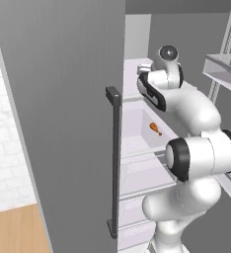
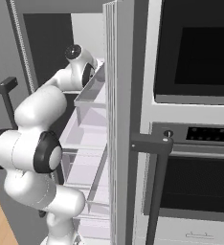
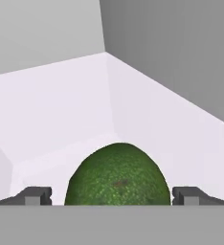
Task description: Place one avocado and one chicken drumstick in each tupperware on the nearby counter, to pack two identical lunches.
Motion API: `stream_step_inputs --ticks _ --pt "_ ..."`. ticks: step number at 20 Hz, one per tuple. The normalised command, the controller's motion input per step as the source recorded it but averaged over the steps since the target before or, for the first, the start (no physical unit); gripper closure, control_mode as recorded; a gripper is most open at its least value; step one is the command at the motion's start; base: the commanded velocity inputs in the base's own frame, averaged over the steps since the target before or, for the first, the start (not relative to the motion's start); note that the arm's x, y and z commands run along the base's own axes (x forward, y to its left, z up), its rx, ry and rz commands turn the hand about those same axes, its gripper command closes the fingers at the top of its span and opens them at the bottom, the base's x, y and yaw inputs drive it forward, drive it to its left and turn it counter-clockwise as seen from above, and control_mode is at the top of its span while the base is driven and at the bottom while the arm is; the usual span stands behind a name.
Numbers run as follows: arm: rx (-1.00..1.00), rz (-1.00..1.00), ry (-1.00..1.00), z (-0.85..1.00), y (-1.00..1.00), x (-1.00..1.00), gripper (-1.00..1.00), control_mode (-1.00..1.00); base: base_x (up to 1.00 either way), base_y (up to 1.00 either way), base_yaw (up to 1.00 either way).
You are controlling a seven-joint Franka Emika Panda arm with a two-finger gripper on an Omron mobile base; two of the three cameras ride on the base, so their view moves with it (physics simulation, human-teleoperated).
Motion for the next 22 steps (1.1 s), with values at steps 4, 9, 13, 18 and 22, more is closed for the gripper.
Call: stream_step_inputs --ticks 4,9,13,18,22 --pt "0.00 -0.02 0.01 -0.33 -0.03 0.01 1.00 -1.00 0.00 0.00 0.00" --pt "0.00 -0.01 0.00 -0.11 -0.01 0.00 1.00 -1.00 0.00 0.00 0.00" --pt "0.00 0.03 -0.01 -0.03 0.10 -0.31 1.00 -1.00 0.00 0.00 0.00" --pt "-0.02 0.17 0.00 0.16 0.49 -1.00 1.00 -1.00 0.00 0.00 0.00" --pt "0.00 0.17 0.00 0.32 0.12 -1.00 1.00 -1.00 0.00 0.00 0.00"
